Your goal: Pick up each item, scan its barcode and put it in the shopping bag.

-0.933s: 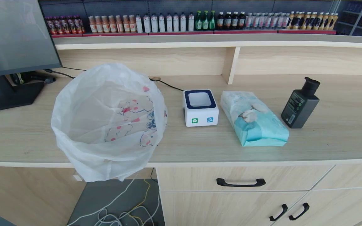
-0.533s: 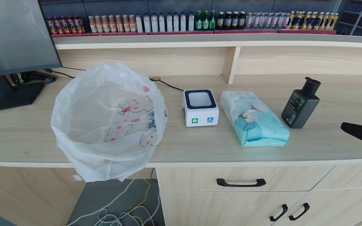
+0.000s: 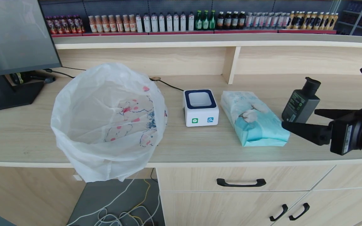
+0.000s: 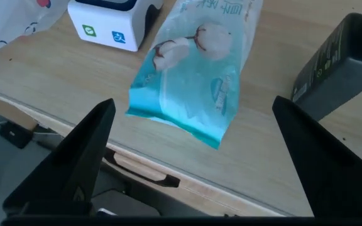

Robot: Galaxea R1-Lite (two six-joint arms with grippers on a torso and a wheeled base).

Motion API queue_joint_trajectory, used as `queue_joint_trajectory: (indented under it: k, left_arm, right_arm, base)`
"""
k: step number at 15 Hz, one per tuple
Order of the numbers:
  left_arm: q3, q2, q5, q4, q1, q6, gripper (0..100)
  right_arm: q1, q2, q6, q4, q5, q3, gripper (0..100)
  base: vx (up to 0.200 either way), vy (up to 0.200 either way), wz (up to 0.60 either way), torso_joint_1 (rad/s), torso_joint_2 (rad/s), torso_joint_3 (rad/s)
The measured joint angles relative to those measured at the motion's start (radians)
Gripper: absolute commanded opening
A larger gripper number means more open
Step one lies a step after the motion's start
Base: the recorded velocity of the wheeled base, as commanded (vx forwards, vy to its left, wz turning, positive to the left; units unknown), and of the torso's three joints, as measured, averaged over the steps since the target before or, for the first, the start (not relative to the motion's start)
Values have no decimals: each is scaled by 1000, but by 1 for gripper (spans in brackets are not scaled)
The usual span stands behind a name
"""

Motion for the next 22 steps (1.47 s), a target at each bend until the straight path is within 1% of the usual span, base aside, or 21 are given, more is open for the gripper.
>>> queue_joint_trajectory:
  k: [5, 8, 10, 12, 13, 15, 17, 22]
  left_arm:
    - [0, 0, 0, 0, 0, 0, 100]
    - [0, 0, 0, 0, 0, 0, 100]
    - [0, 0, 0, 0, 0, 0, 100]
    - [0, 0, 0, 0, 0, 0, 100]
    - [0, 0, 0, 0, 0, 0, 100]
    - [0, 0, 0, 0, 0, 0, 100]
    - [0, 0, 0, 0, 0, 0, 100]
    - [0, 0, 0, 0, 0, 0, 100]
  right_arm:
    - [29, 174, 0, 5, -107, -144, 100]
    - [63, 237, 10, 5, -124, -185, 100]
    - [68, 265, 84, 3, -144, -186, 100]
    - [88, 288, 164, 0, -227, -187, 100]
    - [93, 299, 174, -1, -239, -187, 100]
    - [95, 325, 175, -5, -243, -208, 100]
    - [73, 354, 173, -6, -246, -245, 100]
    - [47, 416, 173, 30, -246, -337, 100]
  base:
    - [0, 0, 0, 0, 0, 0]
    - [0, 0, 0, 0, 0, 0]
    - [0, 0, 0, 0, 0, 0]
    - [0, 0, 0, 0, 0, 0]
    - [0, 0, 0, 0, 0, 0]
    - [0, 0, 0, 0, 0, 0]
    - [0, 0, 0, 0, 0, 0]
    - [0, 0, 0, 0, 0, 0]
